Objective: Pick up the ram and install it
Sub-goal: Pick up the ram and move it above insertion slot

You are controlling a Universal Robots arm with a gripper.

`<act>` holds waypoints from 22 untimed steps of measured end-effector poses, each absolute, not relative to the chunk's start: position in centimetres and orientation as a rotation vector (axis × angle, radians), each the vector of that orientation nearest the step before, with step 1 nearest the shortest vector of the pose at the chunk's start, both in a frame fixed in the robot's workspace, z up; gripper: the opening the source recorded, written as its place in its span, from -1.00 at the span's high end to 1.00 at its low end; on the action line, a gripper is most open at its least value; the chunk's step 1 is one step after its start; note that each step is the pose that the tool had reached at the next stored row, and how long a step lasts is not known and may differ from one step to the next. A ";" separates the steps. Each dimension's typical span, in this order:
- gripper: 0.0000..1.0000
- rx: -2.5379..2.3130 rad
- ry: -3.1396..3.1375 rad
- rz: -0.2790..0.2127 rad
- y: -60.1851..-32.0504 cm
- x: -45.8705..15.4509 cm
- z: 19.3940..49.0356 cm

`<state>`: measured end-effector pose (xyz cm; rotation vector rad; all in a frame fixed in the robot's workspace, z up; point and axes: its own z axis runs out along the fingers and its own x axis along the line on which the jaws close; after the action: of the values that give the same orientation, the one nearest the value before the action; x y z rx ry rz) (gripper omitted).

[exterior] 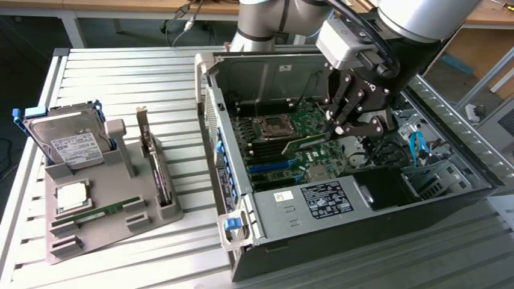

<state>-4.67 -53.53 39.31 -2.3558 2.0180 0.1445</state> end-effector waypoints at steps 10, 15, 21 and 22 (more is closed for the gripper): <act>0.74 -2.357 2.019 0.147 -53.5 -0.4 39.3; 0.74 -2.357 2.019 0.147 -53.0 1.1 39.3; 0.74 -2.357 2.019 0.147 -51.3 1.6 39.3; 0.74 -2.357 2.019 0.147 -50.9 1.7 39.3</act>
<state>1.67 -50.94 39.29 -2.3566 2.0189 0.1470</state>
